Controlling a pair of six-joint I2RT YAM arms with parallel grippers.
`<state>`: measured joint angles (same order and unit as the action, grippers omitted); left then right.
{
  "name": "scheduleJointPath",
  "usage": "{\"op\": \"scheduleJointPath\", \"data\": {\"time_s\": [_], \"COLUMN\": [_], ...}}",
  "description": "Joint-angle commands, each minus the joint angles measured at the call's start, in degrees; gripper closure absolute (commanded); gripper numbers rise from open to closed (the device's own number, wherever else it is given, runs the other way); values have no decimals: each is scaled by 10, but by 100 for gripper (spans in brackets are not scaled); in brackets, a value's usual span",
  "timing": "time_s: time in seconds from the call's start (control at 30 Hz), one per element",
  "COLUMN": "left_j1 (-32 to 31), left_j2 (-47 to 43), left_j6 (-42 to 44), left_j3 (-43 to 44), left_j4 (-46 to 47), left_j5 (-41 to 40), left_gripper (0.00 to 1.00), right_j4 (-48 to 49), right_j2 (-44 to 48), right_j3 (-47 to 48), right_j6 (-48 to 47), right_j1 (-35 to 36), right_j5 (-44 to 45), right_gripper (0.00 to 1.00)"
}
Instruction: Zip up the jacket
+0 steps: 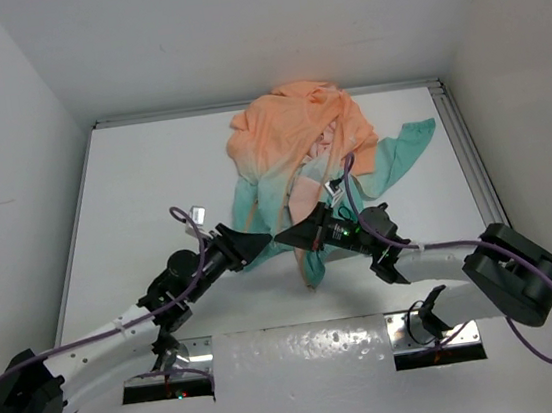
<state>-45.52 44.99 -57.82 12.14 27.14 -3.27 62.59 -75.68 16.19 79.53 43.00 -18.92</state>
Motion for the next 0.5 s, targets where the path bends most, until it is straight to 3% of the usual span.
{"op": "scheduleJointPath", "data": {"time_s": [0.0, 0.47], "left_j1": [4, 4], "left_j2": [9, 47], "left_j6": [-31, -55], "left_j3": [-14, -19], "left_j4": [81, 160], "left_j5": [30, 61], "left_gripper": [55, 56], "right_j4": [118, 129], "right_j2": [-9, -25], "right_j3": [-4, -5], "right_j6": [32, 42], "right_j1": [-2, -2], "right_j5": [-27, -31], "right_gripper": [100, 100]}}
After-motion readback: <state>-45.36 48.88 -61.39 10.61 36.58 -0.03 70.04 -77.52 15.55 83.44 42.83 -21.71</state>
